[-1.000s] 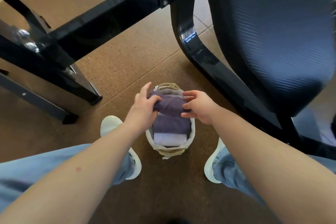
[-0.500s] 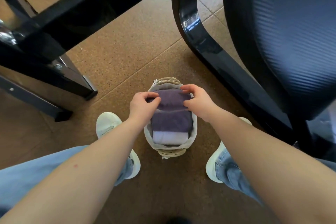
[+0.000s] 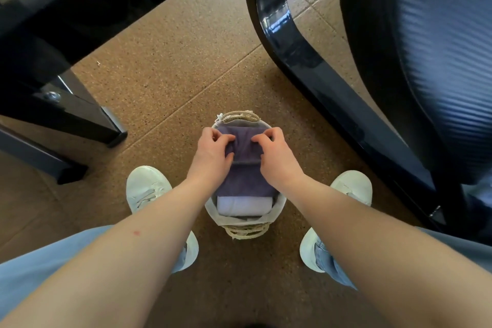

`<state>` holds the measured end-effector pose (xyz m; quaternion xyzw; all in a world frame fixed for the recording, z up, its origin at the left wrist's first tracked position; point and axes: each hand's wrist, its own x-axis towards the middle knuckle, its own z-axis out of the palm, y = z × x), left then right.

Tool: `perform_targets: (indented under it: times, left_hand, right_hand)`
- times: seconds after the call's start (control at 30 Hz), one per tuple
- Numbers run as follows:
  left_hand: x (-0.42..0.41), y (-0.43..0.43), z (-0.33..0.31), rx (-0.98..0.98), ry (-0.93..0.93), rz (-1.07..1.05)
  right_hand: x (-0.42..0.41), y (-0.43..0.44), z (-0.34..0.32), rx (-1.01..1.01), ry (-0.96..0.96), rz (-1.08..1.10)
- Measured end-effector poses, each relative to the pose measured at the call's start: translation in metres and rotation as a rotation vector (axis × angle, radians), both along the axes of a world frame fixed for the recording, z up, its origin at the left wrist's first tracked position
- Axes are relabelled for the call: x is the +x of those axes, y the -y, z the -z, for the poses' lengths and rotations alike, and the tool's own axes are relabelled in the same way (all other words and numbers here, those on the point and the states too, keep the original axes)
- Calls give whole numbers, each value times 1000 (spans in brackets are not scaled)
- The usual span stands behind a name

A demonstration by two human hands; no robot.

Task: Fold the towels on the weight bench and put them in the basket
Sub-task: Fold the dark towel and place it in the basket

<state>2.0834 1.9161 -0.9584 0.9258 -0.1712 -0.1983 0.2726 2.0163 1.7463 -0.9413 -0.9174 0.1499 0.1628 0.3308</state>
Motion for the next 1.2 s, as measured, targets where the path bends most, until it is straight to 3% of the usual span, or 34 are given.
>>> perform_targets:
  times: [0.17, 0.43, 0.67, 0.8, 0.97, 1.2]
  left_hand:
    - [-12, -6, 16, 70, -100, -15]
    - [-6, -11, 17, 107, -100, -27]
    - [-5, -15, 15, 204, -77, 128]
    - [-2, -13, 8, 268, 92, 258]
    - [4, -11, 13, 374, 142, 540]
    - [0, -13, 18, 423, 203, 499]
  right_hand:
    - [-8, 4, 16, -16, -105, -99]
    - [-7, 4, 17, -85, -39, -135]
    - [5, 6, 15, -137, -277, -274]
    - [6, 8, 17, -169, -276, -316]
    - [0, 3, 21, -247, -239, -364]
    - [-1, 4, 22, -268, -220, -386]
